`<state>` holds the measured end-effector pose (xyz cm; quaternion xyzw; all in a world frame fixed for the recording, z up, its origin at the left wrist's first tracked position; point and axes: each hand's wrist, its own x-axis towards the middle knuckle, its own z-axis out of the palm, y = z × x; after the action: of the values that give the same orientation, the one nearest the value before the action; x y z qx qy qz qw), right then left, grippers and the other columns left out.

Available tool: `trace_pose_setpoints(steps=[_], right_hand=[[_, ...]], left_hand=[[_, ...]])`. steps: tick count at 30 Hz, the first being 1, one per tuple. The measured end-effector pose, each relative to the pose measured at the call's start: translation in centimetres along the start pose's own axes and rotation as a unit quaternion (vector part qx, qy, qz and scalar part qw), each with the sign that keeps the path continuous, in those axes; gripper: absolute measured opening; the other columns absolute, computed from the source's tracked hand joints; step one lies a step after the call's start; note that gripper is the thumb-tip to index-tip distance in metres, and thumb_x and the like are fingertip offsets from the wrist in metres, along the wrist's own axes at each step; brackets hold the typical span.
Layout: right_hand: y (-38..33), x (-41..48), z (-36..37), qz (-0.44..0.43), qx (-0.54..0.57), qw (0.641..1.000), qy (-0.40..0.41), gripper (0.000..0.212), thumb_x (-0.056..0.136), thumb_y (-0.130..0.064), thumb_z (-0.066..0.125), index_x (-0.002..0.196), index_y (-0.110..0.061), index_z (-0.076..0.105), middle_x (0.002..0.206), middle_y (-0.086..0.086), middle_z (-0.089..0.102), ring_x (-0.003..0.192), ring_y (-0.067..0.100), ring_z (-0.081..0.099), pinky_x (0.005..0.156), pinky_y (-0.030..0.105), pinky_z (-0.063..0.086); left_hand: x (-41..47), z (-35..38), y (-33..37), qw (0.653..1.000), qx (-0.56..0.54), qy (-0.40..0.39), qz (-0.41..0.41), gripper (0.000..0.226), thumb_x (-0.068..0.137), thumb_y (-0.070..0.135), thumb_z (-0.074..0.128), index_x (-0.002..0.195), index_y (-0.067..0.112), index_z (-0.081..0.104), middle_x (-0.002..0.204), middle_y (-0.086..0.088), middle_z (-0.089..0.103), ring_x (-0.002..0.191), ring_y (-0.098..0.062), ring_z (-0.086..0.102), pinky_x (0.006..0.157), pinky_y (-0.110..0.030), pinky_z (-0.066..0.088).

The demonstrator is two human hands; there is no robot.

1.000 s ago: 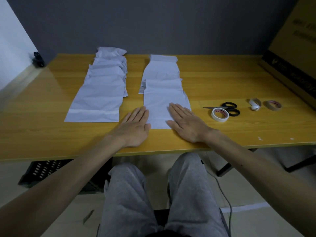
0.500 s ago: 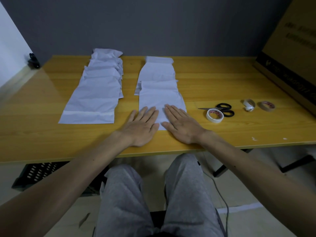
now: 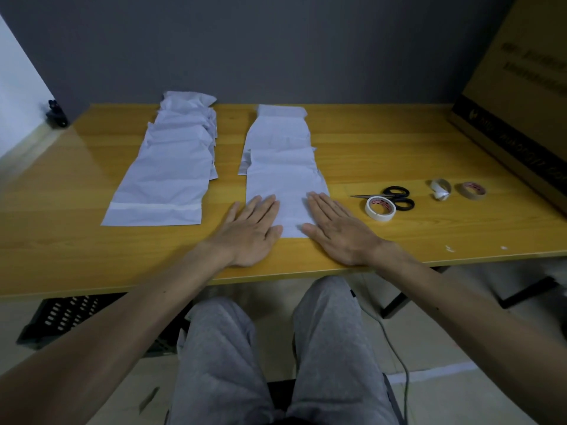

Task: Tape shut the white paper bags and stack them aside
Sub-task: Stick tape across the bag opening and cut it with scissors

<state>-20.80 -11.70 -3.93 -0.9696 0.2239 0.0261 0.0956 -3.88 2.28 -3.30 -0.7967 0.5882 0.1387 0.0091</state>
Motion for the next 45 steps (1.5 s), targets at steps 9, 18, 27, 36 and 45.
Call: trace_pose_setpoints(steps=[9, 18, 27, 36, 45], right_hand=[[-0.2, -0.4, -0.2, 0.020, 0.034, 0.999, 0.009, 0.074, 0.096, -0.061, 0.015, 0.153, -0.018, -0.003, 0.160, -0.007, -0.008, 0.145, 0.004, -0.014, 0.118, 0.026, -0.008], [2.3, -2.7, -2.6, 0.076, 0.004, 0.967, 0.242, 0.034, 0.084, -0.011, 0.060, 0.116, 0.001, 0.062, 0.113, 0.016, 0.058, 0.108, 0.036, 0.050, 0.093, 0.042, 0.042], [5.8, -4.1, -2.6, 0.198, 0.035, 0.960, 0.194, 0.026, 0.078, -0.005, 0.056, 0.100, -0.008, 0.070, 0.106, 0.010, 0.065, 0.102, 0.029, 0.042, 0.086, 0.031, 0.032], [1.4, -3.5, -5.3, 0.062, 0.203, 0.960, 0.181, 0.022, 0.087, -0.023, 0.067, 0.106, -0.014, 0.074, 0.096, -0.003, 0.069, 0.079, -0.002, 0.049, 0.071, 0.008, 0.034], [-2.8, -2.2, -6.8, -0.020, 0.375, 0.915, 0.151, 0.009, 0.086, -0.022, 0.070, 0.079, -0.026, 0.073, 0.077, -0.017, 0.069, 0.071, -0.006, 0.053, 0.068, 0.013, 0.035]], left_hand=[[-0.1, 0.0, -0.2, 1.000, -0.005, -0.011, 0.001, 0.059, 0.100, 0.051, 0.007, 0.152, 0.030, -0.013, 0.157, 0.017, -0.022, 0.144, -0.005, -0.021, 0.118, -0.041, -0.012], [-0.8, -1.5, 1.1, 0.998, -0.034, 0.045, -0.009, 0.058, 0.103, 0.045, 0.026, 0.154, 0.024, 0.011, 0.162, 0.009, 0.002, 0.148, -0.010, -0.002, 0.119, -0.045, -0.004], [-0.7, -1.3, 1.7, 0.960, -0.164, 0.218, 0.065, 0.036, 0.099, 0.026, 0.049, 0.134, 0.018, 0.055, 0.133, 0.000, 0.053, 0.125, -0.017, 0.041, 0.102, -0.026, 0.030], [-0.1, -3.1, 3.7, 0.922, -0.248, 0.265, 0.134, 0.046, 0.086, 0.016, 0.070, 0.130, 0.015, 0.058, 0.118, 0.003, 0.061, 0.098, -0.004, 0.052, 0.088, -0.020, 0.042], [-0.4, -3.3, 3.4, 0.880, -0.238, 0.358, 0.203, 0.015, 0.081, 0.009, 0.073, 0.096, 0.010, 0.070, 0.094, 0.002, 0.065, 0.084, -0.009, 0.059, 0.072, -0.032, 0.051]])
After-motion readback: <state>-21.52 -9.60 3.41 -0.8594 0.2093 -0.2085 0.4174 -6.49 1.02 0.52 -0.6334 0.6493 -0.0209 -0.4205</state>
